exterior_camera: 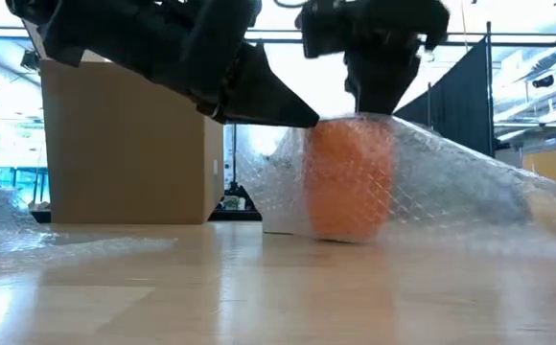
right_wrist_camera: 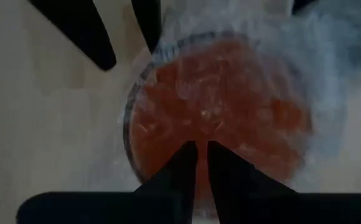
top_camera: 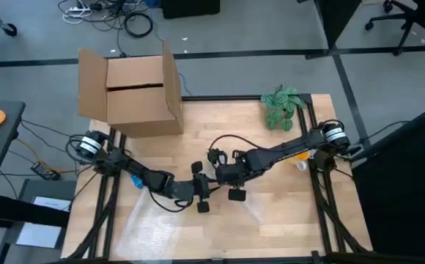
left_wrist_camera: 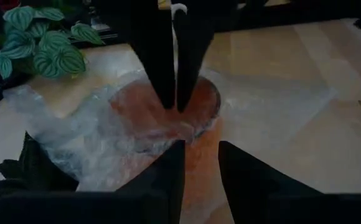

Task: Wrap mug
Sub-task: Wrap the orange mug with the transparent bubble wrap

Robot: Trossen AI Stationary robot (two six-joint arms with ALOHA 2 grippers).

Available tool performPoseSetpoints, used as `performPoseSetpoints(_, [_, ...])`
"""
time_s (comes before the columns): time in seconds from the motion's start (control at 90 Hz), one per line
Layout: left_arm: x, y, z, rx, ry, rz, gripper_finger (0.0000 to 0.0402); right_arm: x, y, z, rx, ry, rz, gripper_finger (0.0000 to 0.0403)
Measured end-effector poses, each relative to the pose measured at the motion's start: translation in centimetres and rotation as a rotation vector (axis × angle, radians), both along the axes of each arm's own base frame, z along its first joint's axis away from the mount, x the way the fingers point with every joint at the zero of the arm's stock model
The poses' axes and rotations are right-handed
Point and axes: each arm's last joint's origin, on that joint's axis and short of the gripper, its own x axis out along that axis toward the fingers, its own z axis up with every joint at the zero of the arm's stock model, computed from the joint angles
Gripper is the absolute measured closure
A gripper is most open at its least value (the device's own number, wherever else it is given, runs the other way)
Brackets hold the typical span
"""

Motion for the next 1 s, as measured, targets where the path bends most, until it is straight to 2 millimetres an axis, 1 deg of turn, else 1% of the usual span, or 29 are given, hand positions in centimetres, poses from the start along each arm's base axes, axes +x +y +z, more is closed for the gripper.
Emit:
performPoseSetpoints(0.111, [0.0, 0.0, 0.3, -0.003, -0.020, -0.002, 0.0318, 0.4, -0.7, -1.1, 0.011, -0.050, 0.011, 0.0383])
performPoseSetpoints(0.278, [0.2, 0.0, 0.8, -0.006, -0.072, -0.005, 0.0318, 0.9, -0.9, -1.8, 0.036, -0.105, 0.040, 0.0383])
performPoseSetpoints(0.533, [0.7, 1.5, 0.6, -0.002, -0.060, 0.037, 0.0318, 0.9, -0.6, -1.5, 0.048, -0.130, 0.055, 0.0383])
performPoseSetpoints(0.622, [0.8, 1.8, 0.6, -0.014, -0.062, 0.044, 0.0318, 0.7, -0.3, -0.4, 0.050, -0.133, 0.064, 0.0383])
performPoseSetpoints(0.778, [1.0, 2.2, 0.5, -0.019, -0.062, 0.058, 0.0318, -0.3, 0.1, 2.8, 0.031, -0.147, 0.073, 0.0383])
performPoseSetpoints(0.933, [1.0, 2.6, 0.4, -0.025, -0.055, 0.072, 0.0318, -2.2, 0.6, 6.5, 0.056, -0.215, 0.053, 0.0383])
performPoseSetpoints(1.0, [1.1, 2.6, 0.4, -0.026, -0.056, 0.072, 0.0318, -3.3, 1.5, 7.8, 0.089, -0.249, 0.042, 0.0383])
